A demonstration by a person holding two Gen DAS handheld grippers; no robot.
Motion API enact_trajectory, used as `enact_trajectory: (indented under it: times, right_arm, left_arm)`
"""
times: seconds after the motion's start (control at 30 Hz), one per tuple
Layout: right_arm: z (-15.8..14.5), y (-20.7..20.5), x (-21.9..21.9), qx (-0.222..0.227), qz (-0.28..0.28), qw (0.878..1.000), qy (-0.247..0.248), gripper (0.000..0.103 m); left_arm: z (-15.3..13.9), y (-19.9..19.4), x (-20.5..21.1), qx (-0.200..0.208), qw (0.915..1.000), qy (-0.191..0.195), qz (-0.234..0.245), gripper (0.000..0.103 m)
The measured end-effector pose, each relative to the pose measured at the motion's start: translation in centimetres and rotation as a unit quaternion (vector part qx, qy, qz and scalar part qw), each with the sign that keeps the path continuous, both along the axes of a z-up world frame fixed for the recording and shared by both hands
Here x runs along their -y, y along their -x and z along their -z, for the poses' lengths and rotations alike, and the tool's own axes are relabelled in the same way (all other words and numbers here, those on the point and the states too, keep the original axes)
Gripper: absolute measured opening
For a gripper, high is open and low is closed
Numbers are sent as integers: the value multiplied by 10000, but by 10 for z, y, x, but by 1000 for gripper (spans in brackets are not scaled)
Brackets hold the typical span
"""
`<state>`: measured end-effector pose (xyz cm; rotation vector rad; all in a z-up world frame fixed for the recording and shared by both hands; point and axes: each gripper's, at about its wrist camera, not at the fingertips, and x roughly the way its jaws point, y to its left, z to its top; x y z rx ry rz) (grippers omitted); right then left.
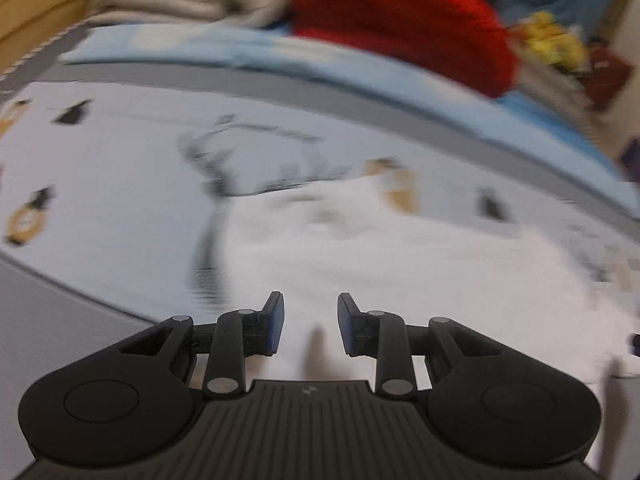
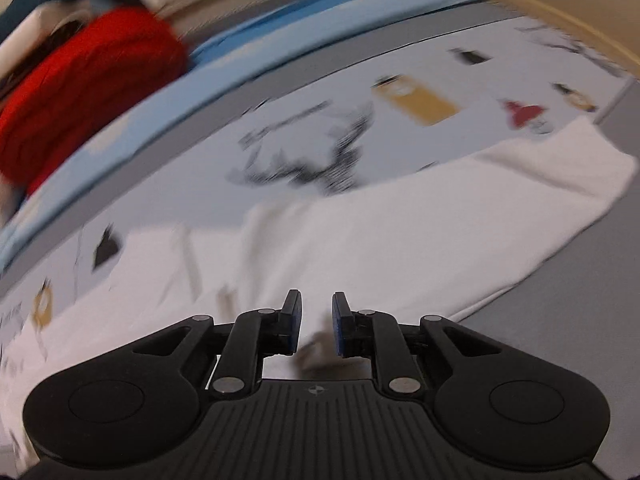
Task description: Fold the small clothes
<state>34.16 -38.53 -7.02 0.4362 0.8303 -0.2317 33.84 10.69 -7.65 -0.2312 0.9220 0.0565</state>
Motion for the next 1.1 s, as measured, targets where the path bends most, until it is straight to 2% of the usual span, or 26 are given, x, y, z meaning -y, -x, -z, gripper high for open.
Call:
enact_trajectory:
  times: [0.07, 0.13, 0.17, 0.23, 0.33, 0.4, 0.43, 0.53, 0.6, 0.8, 0.87, 1.0, 1.07, 1.1]
  right_arm:
    - [-1, 5, 28, 72, 334, 9993, -168, 17]
    - [-2, 13, 55, 132, 654, 9975, -252, 17]
    - [-1, 16, 68, 165, 772, 9965, -273, 17]
    - [-2, 27, 92, 232, 1031, 9939, -324, 17]
    - [3, 38, 131, 322, 1424, 9880, -507, 17]
    - [8, 46, 155, 374, 1686, 9830, -622, 18]
    - [10, 50, 167, 390, 1811, 9804, -675, 22]
    - [24, 54, 198, 409, 2064, 9743, -800, 30]
    - [34, 54, 214, 404, 2139, 9716, -927, 31]
    - [64, 48, 248, 455, 2454, 9590, -1339, 31]
    - [70, 49, 254, 596, 2585, 9529, -1470, 31]
    - [70, 43, 255, 706, 2784, 9475, -1403, 30]
    - [70, 40, 252, 703, 2844, 9477, -1266, 26]
    - [68, 39, 249, 675, 2906, 9478, -1123, 11]
  left_arm:
    - [-1, 4, 16, 126, 9993, 99, 338, 33]
    - [13, -3, 27, 71, 9981, 26, 615, 36]
    - [25, -6, 30, -109, 9976, 24, 676, 44]
    - [60, -13, 37, -1102, 9912, 23, 738, 53]
    - [46, -9, 58, -923, 9904, -597, 834, 55]
    - [29, -4, 67, -592, 9928, -440, 940, 57]
    - [22, -2, 71, -481, 9935, -344, 978, 58]
    - [10, 1, 81, -287, 9932, -196, 1108, 58]
    - [6, 2, 88, -195, 9924, -241, 1190, 58]
    - [3, 5, 89, -90, 9917, -139, 1277, 58]
    - [4, 4, 86, -73, 9913, -109, 1309, 58]
    - [3, 5, 85, -48, 9904, -66, 1378, 58]
    - [2, 6, 84, -22, 9905, -77, 1372, 58]
    - [0, 6, 82, -4, 9908, -76, 1354, 58]
